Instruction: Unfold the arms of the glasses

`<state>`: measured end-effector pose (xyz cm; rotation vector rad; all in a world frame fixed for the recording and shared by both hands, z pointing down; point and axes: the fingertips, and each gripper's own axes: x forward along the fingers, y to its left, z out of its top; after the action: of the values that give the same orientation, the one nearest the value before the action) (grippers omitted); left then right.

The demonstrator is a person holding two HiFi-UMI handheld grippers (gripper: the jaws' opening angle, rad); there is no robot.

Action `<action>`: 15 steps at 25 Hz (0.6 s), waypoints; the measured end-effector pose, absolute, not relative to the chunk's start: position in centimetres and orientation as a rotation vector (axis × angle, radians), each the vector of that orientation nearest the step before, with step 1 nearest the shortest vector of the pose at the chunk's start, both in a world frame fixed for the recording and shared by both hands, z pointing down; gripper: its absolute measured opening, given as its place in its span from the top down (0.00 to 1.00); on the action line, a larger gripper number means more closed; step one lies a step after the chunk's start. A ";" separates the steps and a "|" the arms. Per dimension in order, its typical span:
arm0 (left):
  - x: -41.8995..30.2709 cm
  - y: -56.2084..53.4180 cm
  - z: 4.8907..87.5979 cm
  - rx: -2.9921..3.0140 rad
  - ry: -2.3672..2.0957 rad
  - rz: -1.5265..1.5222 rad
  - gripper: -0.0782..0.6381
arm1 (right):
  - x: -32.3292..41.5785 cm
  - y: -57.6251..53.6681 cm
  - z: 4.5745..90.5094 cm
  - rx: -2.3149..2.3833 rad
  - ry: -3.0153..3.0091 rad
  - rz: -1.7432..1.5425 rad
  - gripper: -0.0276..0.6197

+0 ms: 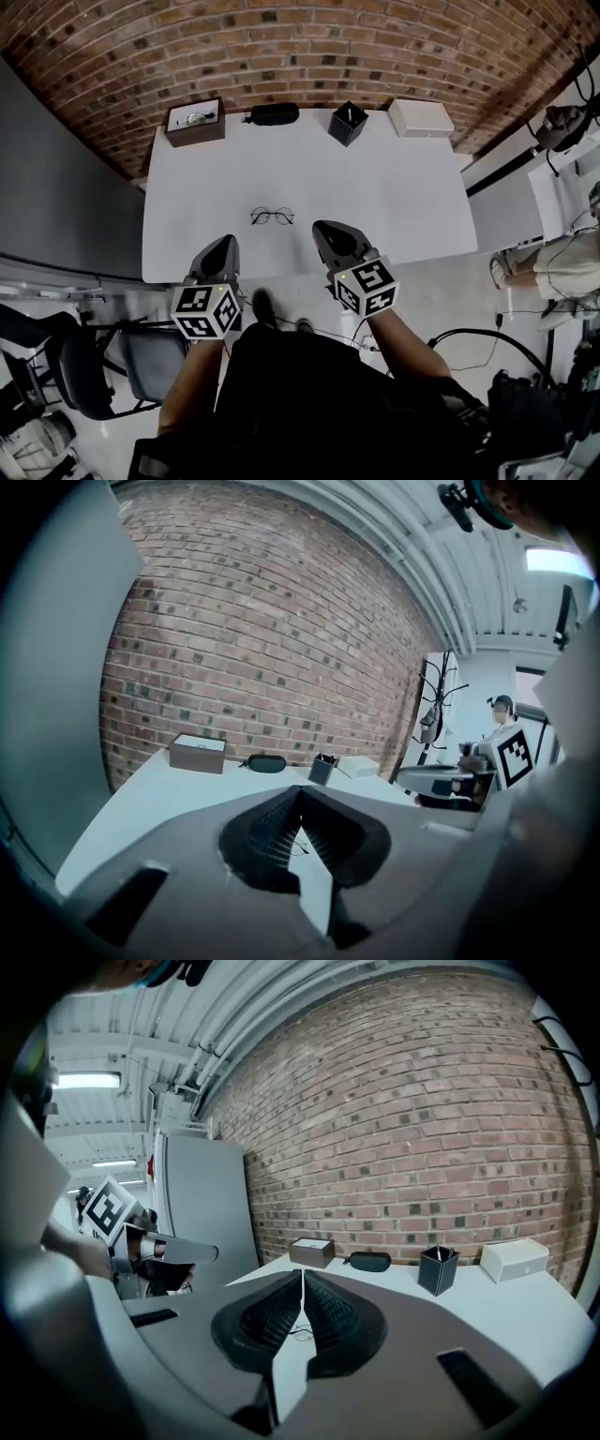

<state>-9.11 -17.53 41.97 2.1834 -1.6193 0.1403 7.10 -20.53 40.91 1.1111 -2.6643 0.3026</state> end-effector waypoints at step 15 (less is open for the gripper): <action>-9.9 -24.6 51.7 2.167 -1.412 0.277 0.88 | 3.0 -26.2 50.4 1.075 -2.466 0.431 0.94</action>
<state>-9.94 -24.60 51.68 2.1673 -1.4121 0.2773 3.01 -26.22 50.39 1.0745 -2.4657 0.4311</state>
